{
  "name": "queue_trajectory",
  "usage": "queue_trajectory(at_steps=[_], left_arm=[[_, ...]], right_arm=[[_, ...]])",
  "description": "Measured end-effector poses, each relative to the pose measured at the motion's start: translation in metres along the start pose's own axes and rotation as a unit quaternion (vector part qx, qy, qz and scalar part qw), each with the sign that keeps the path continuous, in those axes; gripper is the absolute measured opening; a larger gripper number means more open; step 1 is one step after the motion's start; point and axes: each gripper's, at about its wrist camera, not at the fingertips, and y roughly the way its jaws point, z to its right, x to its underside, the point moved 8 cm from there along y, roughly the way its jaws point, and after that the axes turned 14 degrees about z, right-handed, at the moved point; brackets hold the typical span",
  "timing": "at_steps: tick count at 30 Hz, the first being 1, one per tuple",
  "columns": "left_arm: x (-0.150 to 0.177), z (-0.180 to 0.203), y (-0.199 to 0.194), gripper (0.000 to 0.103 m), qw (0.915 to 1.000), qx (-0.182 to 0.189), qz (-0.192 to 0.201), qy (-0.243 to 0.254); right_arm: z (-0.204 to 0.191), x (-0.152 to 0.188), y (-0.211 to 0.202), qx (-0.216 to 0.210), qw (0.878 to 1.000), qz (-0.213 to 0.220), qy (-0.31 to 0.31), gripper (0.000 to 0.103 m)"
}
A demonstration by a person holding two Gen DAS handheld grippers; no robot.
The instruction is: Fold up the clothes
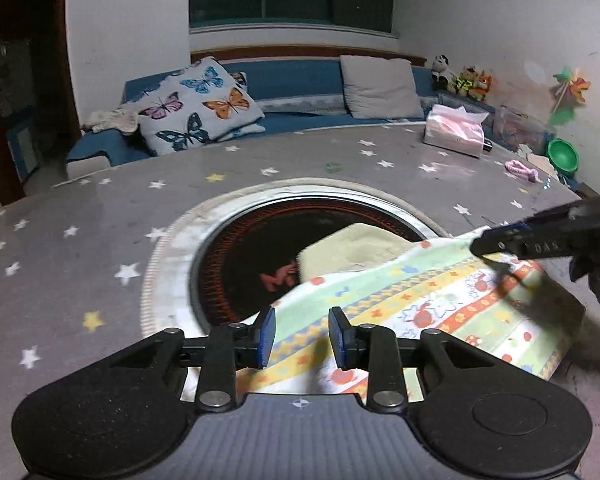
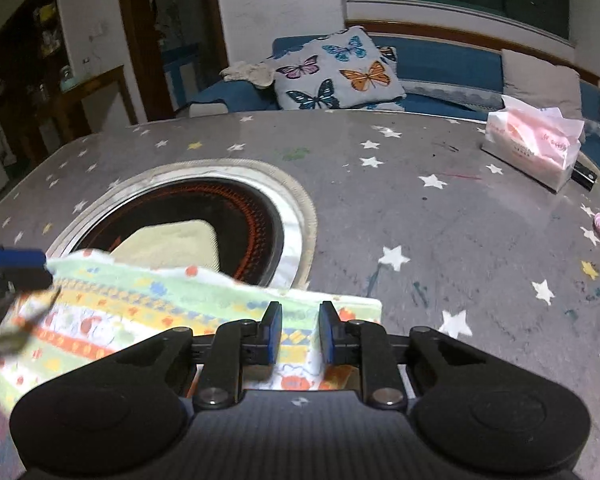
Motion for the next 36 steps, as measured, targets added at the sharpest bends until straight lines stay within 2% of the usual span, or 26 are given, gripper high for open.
queue_trajectory(at_steps=[4, 7, 12, 18, 22, 26, 32, 36], left_arm=[[0.007, 0.003, 0.011, 0.031, 0.9998, -0.004, -0.016, -0.007], [0.001, 0.008, 0.007, 0.03, 0.9999, 0.008, -0.005, -0.009], [-0.007, 0.021, 0.015, 0.03, 0.9998, 0.021, 0.0, -0.008], [0.002, 0.012, 0.034, 0.03, 0.9996, 0.004, -0.021, -0.016], [-0.002, 0.013, 0.023, 0.03, 0.9998, 0.007, -0.008, -0.018], [-0.005, 0.032, 0.011, 0.03, 0.9995, 0.029, 0.008, -0.007], [0.014, 0.054, 0.005, 0.03, 0.9986, 0.038, -0.004, 0.036], [0.024, 0.058, -0.009, 0.03, 0.9982, 0.039, 0.001, 0.047]], right_arm=[[0.001, -0.007, 0.0, 0.004, 1.0, 0.012, 0.013, 0.021], [-0.014, -0.013, -0.009, -0.023, 0.999, 0.024, 0.007, 0.021], [-0.05, -0.008, 0.001, -0.074, 0.997, 0.004, -0.025, 0.021], [-0.053, -0.002, 0.029, -0.066, 0.998, -0.015, -0.021, 0.021], [-0.063, -0.008, 0.012, -0.079, 0.996, 0.0, -0.037, 0.021], [-0.081, -0.003, -0.002, -0.105, 0.993, 0.003, -0.06, 0.026], [-0.099, 0.017, -0.011, -0.116, 0.989, -0.011, -0.093, 0.026], [-0.105, 0.025, -0.03, -0.127, 0.986, -0.01, -0.105, 0.03]])
